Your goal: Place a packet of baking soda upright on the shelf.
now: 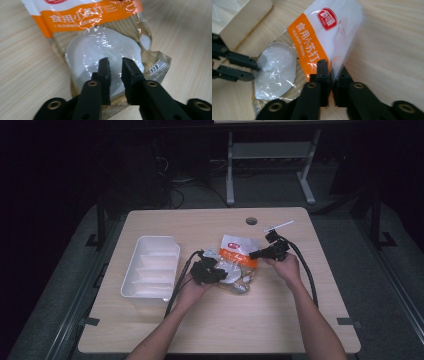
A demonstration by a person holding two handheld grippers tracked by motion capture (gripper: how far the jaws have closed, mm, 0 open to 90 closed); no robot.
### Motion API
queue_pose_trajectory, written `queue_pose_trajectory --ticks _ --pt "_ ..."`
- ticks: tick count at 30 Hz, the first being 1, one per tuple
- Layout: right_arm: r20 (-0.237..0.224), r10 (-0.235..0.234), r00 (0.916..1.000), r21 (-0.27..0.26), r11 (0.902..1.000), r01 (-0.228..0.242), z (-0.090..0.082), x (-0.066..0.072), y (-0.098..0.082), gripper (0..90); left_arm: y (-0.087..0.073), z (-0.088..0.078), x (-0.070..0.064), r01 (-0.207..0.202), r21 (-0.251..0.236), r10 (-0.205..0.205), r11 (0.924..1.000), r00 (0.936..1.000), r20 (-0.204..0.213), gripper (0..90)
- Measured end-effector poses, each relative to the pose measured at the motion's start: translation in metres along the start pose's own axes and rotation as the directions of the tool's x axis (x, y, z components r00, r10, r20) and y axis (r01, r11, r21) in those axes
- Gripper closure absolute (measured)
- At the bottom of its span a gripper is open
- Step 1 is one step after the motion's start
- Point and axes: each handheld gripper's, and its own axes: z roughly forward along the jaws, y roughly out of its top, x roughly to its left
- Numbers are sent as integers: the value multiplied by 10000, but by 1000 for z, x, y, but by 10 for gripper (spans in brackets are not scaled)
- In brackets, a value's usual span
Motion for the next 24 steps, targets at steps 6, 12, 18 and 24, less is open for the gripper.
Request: queue_pose_trajectory --ticks 6,12,18,24 --pt "-94 -784 9969 -281 9965 781 -10 18 4 895 -3 -9 10 747 -693 -728 9948 9969 294 609" --pt "-411 -1609 9861 -924 9833 1566 -30 41 8 897 -4 -18 12 1097 -1371 -1066 9845 9939 299 365" --pt "-739 -2576 9634 -1314 9601 2467 -50 64 7 898 -7 -26 16 1385 -1879 -1297 9724 9898 582 311" --pt "-1309 -3534 9263 -1507 9306 3337 -62 82 2 898 -9 -21 23 1890 -2022 -1625 9610 9766 1406 291"
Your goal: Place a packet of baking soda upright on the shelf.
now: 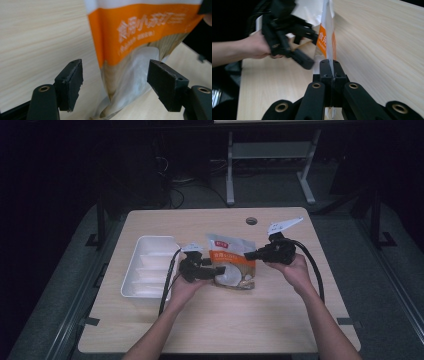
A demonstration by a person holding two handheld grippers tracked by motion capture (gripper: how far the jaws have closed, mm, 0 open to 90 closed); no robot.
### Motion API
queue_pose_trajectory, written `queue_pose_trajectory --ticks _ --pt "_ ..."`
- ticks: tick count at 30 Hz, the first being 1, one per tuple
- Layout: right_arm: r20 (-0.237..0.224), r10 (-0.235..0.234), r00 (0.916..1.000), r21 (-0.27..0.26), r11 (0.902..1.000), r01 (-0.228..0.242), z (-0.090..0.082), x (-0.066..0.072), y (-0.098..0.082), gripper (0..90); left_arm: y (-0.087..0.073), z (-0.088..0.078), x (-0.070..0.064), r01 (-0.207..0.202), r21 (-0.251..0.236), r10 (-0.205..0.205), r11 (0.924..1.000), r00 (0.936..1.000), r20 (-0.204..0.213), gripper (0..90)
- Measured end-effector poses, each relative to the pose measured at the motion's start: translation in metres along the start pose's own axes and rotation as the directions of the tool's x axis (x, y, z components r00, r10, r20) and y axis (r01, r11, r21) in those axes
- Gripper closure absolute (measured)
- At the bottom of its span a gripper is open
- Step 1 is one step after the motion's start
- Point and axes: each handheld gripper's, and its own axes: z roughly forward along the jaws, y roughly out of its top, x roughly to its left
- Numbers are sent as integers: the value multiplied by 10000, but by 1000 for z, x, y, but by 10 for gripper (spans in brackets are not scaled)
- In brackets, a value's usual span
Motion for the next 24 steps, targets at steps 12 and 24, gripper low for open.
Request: queue_pose_trajectory --ticks 12,24 --pt "15 -19 10000 -235 9997 20 -6 2 -11 897 -3 3 1 -293 225 268 9993 9944 1026 731" --pt "484 -24 9988 -163 9999 32 -9 4 -19 816 -5 1 -10 -886 504 830 9948 9911 1039 852"
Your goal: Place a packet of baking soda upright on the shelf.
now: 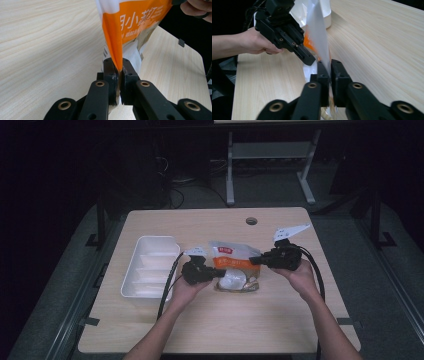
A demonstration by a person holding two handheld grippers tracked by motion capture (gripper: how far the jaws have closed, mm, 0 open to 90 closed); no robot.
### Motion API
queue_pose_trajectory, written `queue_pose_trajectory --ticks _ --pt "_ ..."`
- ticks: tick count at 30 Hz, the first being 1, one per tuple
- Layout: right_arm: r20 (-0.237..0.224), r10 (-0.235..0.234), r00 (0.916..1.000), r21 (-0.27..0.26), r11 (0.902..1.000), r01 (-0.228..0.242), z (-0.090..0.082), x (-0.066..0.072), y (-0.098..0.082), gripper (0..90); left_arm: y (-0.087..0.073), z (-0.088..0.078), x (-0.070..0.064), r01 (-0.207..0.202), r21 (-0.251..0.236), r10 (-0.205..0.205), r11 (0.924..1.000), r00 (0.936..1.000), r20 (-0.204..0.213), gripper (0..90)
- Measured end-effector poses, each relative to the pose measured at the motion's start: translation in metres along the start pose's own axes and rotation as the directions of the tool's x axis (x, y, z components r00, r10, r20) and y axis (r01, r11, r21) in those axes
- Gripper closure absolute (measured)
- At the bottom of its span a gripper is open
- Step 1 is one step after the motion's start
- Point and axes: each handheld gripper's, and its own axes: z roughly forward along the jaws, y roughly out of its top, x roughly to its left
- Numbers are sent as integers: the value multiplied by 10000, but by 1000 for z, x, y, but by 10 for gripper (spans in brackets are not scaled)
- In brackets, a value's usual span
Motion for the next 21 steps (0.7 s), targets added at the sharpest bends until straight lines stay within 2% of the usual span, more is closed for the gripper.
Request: queue_pose_trajectory --ticks 6,11,19,21 --pt "100 -45 9999 353 9994 41 5 1 -1 734 -1 -1 -1 -70 -33 70 10000 10000 1 860" --pt "98 -144 9998 969 9952 134 18 1 -3 705 -2 -1 -3 -185 -29 185 9998 9998 -11 860" --pt "-58 -187 9998 1078 9940 192 27 1 -3 762 -1 -2 -7 -433 31 433 9991 9991 -22 860" --pt "-58 -163 9999 1053 9943 168 27 2 -3 810 -1 -3 -8 -508 69 508 9987 9987 -48 860"
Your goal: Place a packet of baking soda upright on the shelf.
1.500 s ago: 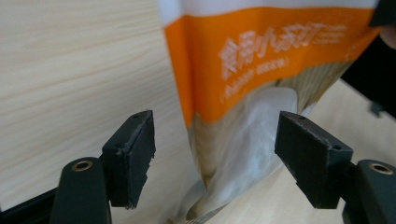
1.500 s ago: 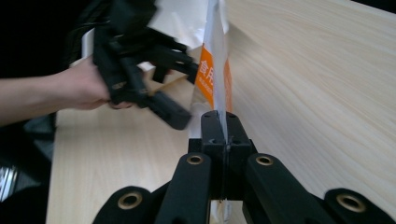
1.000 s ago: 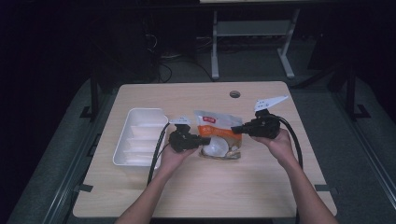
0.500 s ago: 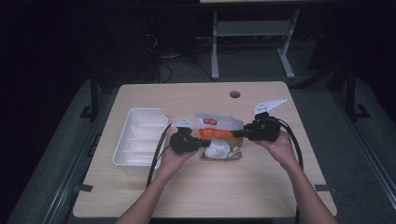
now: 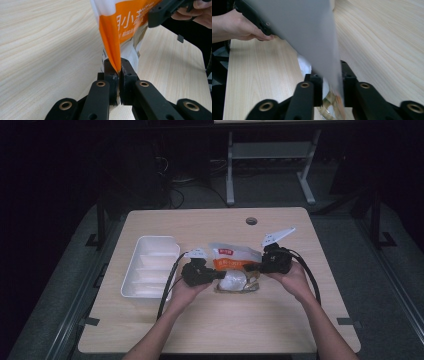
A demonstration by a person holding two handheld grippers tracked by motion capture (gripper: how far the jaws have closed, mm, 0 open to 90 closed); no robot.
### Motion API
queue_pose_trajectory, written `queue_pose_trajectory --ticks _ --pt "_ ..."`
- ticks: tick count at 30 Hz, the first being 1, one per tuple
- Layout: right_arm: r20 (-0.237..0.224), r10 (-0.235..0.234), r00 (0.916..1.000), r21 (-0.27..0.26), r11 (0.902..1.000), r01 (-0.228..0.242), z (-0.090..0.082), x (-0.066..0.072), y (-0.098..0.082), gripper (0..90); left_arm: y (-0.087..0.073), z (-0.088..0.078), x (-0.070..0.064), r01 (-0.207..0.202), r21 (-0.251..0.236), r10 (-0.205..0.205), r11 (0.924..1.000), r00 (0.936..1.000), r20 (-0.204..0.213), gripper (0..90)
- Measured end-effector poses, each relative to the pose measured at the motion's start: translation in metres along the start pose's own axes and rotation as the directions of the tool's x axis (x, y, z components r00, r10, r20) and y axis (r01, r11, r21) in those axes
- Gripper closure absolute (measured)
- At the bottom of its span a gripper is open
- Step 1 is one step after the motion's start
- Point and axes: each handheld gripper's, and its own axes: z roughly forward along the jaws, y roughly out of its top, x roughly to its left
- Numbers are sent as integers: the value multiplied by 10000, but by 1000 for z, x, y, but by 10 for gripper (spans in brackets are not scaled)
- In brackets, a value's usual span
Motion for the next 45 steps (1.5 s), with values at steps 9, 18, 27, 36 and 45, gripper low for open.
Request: queue_pose_trajectory --ticks 9,18,27,36,45 --pt "-125 -161 9998 -210 9997 158 -7 5 2 897 -3 -1 -9 -597 42 598 9982 9969 -510 756" --pt "-94 -392 9992 -508 9980 386 -22 15 3 898 -10 -10 -16 -618 -2 615 9981 9942 -877 614" --pt "410 -245 9989 -709 9971 273 -42 17 2 898 -18 -15 -28 -1077 247 1098 9939 9874 -1139 541" --pt "770 66 9970 -898 9960 3 -55 15 5 897 -24 -22 -43 -1508 405 1541 9877 9831 -986 490" --pt "917 251 9955 -1038 9945 -155 -58 16 17 897 -35 -28 -51 -1650 540 1691 9848 9819 -850 425"
